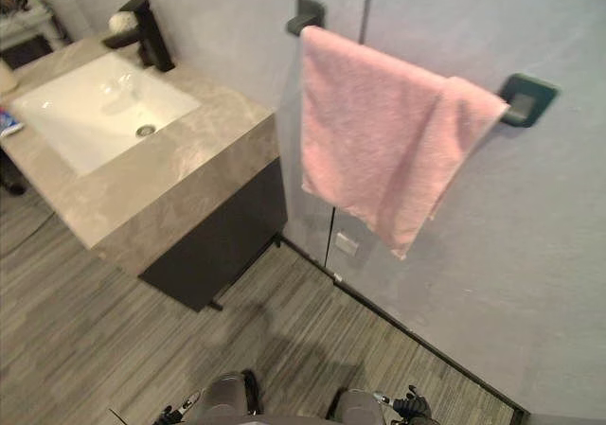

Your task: Organize washtable

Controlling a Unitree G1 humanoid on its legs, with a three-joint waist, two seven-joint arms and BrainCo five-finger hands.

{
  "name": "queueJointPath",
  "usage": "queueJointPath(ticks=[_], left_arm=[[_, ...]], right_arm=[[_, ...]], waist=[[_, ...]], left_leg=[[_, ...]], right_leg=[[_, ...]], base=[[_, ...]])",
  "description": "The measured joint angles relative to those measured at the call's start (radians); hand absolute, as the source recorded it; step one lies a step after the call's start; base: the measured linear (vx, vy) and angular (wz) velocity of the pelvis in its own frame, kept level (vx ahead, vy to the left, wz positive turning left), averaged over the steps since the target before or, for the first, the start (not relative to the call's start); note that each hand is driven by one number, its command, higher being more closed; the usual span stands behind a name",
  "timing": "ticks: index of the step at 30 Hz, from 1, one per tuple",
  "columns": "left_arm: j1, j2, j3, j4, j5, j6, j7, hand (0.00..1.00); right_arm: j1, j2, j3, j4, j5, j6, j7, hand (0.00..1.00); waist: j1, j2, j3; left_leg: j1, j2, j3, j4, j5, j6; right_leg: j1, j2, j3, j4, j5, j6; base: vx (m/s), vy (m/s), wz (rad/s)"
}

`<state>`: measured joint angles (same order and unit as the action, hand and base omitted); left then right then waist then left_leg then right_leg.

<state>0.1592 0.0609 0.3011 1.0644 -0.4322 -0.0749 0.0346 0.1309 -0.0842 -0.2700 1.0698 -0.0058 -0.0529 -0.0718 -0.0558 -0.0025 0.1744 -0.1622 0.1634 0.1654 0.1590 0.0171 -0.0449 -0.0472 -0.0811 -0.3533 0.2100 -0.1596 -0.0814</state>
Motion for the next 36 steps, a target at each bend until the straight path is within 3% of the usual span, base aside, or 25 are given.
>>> queueJointPath(ticks=[1,2,3,4,5,8,9,10,11,13,15,17,26,27,28,29,30,31,32,36], left_arm=[[-0.022,0.018,0.021,0.005,0.007,0.007,-0.005,0.00],[-0.020,0.026,0.033,0.003,0.014,0.012,-0.008,0.00],[-0.009,0.037,0.045,0.007,0.031,0.019,-0.009,0.00],[-0.006,0.024,0.042,0.005,0.054,0.026,-0.011,0.00],[-0.010,0.004,0.027,0.003,0.063,0.027,-0.012,0.00],[-0.021,-0.015,0.006,-0.013,0.091,0.028,-0.012,0.00],[-0.024,-0.017,0.005,-0.011,0.092,0.031,-0.012,0.00],[-0.023,-0.021,-0.003,-0.003,0.093,0.041,-0.012,0.00],[-0.026,-0.017,-0.016,-0.002,0.093,0.043,-0.012,0.00],[-0.007,0.002,-0.036,-0.001,0.100,0.045,-0.012,0.00],[0.007,0.003,-0.049,0.005,0.101,0.044,-0.012,0.00],[0.003,0.004,-0.071,0.005,0.101,0.041,-0.012,0.00],[0.015,0.001,-0.066,0.009,0.116,0.018,-0.008,0.00],[0.012,-0.005,-0.066,0.009,0.130,0.012,-0.007,0.00],[0.013,0.001,-0.068,0.010,0.145,0.010,-0.006,0.00],[0.015,0.012,-0.068,0.010,0.153,0.008,-0.005,0.00],[0.017,0.021,-0.067,0.010,0.160,0.005,-0.005,0.00],[0.017,0.042,-0.064,0.009,0.170,-0.001,-0.005,0.00],[0.012,0.053,-0.053,0.010,0.171,-0.001,-0.004,0.00],[0.007,0.039,-0.053,0.018,0.170,-0.002,-0.004,0.00]], right_arm=[[-0.002,0.017,-0.015,0.008,0.000,-0.002,0.002,0.00],[0.007,0.044,-0.037,0.004,0.001,0.002,0.002,0.00],[0.030,0.047,-0.047,0.000,0.008,0.001,0.006,0.00],[0.047,0.037,-0.065,-0.002,0.016,-0.002,0.008,0.00],[0.057,0.025,-0.087,0.000,0.023,-0.001,0.008,0.00],[0.059,0.024,-0.128,0.020,0.035,0.007,0.008,0.00],[0.055,0.032,-0.155,0.028,0.035,0.008,0.009,0.00],[0.052,0.021,-0.183,0.030,0.036,0.009,0.010,0.00],[0.051,0.027,-0.194,0.033,0.036,0.010,0.009,0.00],[0.050,0.047,-0.202,0.042,0.043,0.015,0.009,0.00],[0.054,0.047,-0.195,0.044,0.044,0.018,0.010,0.00],[0.053,0.046,-0.194,0.042,0.043,0.018,0.008,0.00],[0.050,0.016,-0.159,0.023,0.044,0.019,0.007,0.00],[0.051,0.016,-0.156,0.009,0.044,0.019,0.008,0.00],[0.052,0.023,-0.144,0.001,0.047,0.017,0.009,0.00],[0.052,0.033,-0.124,0.002,0.054,0.017,0.009,0.00],[0.051,0.042,-0.112,0.000,0.055,0.016,0.009,0.00],[0.049,0.062,-0.098,-0.008,0.055,0.013,0.010,0.00],[0.044,0.076,-0.073,-0.015,0.055,0.010,0.009,0.00],[0.055,0.071,-0.042,-0.016,0.040,-0.009,0.006,0.00]], waist=[[-0.007,-0.024,0.011],[0.020,-0.057,0.013],[0.005,-0.052,0.006],[-0.017,-0.035,-0.011],[-0.029,-0.001,-0.031],[-0.046,-0.001,-0.063],[-0.043,0.018,-0.069],[-0.048,0.048,-0.076],[-0.049,0.046,-0.076],[-0.043,0.012,-0.085],[-0.045,0.001,-0.096],[-0.046,0.004,-0.097],[-0.043,-0.006,-0.076],[-0.046,-0.001,-0.070],[-0.054,-0.009,-0.064],[-0.065,-0.012,-0.059],[-0.067,-0.022,-0.061],[-0.065,-0.050,-0.064],[-0.069,-0.071,-0.057],[-0.066,-0.065,-0.055]], left_leg=[[-0.010,0.015,0.073,0.082,-0.045,0.054],[0.015,0.100,0.202,0.345,-0.109,0.060],[0.084,0.170,0.254,0.448,-0.111,0.041],[0.141,0.209,0.273,0.427,-0.070,0.007],[0.182,0.221,0.282,0.322,0.027,-0.037],[0.221,0.113,0.318,0.061,0.022,-0.068],[0.240,0.103,0.350,-0.035,-0.009,-0.112],[0.250,0.092,0.371,-0.146,-0.022,-0.129],[0.250,0.080,0.364,-0.173,-0.022,-0.128],[0.248,0.028,0.343,-0.196,-0.010,-0.112],[0.247,0.001,0.322,-0.217,0.000,-0.098],[0.250,-0.028,0.304,-0.250,0.018,-0.074],[0.273,-0.077,0.270,-0.262,0.025,-0.048],[0.273,-0.076,0.251,-0.262,0.017,-0.038],[0.263,-0.075,0.206,-0.262,0.014,-0.033],[0.255,-0.069,0.169,-0.261,0.015,-0.034],[0.250,-0.065,0.159,-0.261,0.015,-0.035],[0.234,-0.064,0.139,-0.261,0.021,-0.043],[0.220,-0.054,0.125,-0.261,0.034,-0.056],[0.208,-0.013,0.076,-0.261,0.093,-0.070]], right_leg=[[0.012,-0.027,-0.050,-0.026,0.037,0.034],[0.024,-0.059,-0.072,-0.032,0.058,0.053],[0.051,-0.082,-0.125,-0.034,0.065,0.064],[0.054,-0.101,-0.182,-0.026,0.069,0.071],[0.050,-0.119,-0.229,-0.015,0.071,0.076],[0.049,-0.154,-0.277,-0.087,0.118,0.090],[0.062,-0.149,-0.327,-0.123,0.153,0.143],[0.059,-0.133,-0.369,-0.125,0.168,0.158],[0.060,-0.136,-0.385,-0.126,0.172,0.162],[0.062,-0.172,-0.398,-0.127,0.196,0.168],[0.067,-0.195,-0.408,-0.126,0.208,0.170],[0.066,-0.216,-0.422,-0.125,0.221,0.175],[0.076,-0.288,-0.405,-0.044,0.217,0.160],[0.068,-0.289,-0.360,-0.011,0.194,0.123],[0.040,-0.271,-0.196,0.031,0.160,0.070],[0.029,-0.230,-0.020,0.039,0.131,0.056],[0.027,-0.208,0.053,0.039,0.107,0.061],[0.024,-0.174,0.149,0.025,0.036,0.063],[0.022,-0.142,0.202,0.005,-0.013,0.154],[0.041,-0.073,0.238,-0.026,0.002,0.160]], base=[[-0.15,-0.074,1.80],[-0.08,0.002,1.22],[-0.12,0.098,1.39],[-0.06,0.233,1.77],[-0.07,0.272,1.60],[-0.09,0.267,1.48],[-0.06,0.319,1.02],[-0.06,0.332,0.94],[-0.07,0.293,0.81],[-0.09,0.194,0.35],[-0.07,0.089,0.25],[-0.08,0.087,0.29],[-0.10,0.012,0.08],[-0.15,-0.037,0.50],[-0.14,-0.036,0.74],[-0.12,-0.039,0.75],[-0.10,-0.095,0.67],[-0.10,-0.180,0.51],[-0.09,-0.214,0.50],[0.02,-0.162,0.28]])
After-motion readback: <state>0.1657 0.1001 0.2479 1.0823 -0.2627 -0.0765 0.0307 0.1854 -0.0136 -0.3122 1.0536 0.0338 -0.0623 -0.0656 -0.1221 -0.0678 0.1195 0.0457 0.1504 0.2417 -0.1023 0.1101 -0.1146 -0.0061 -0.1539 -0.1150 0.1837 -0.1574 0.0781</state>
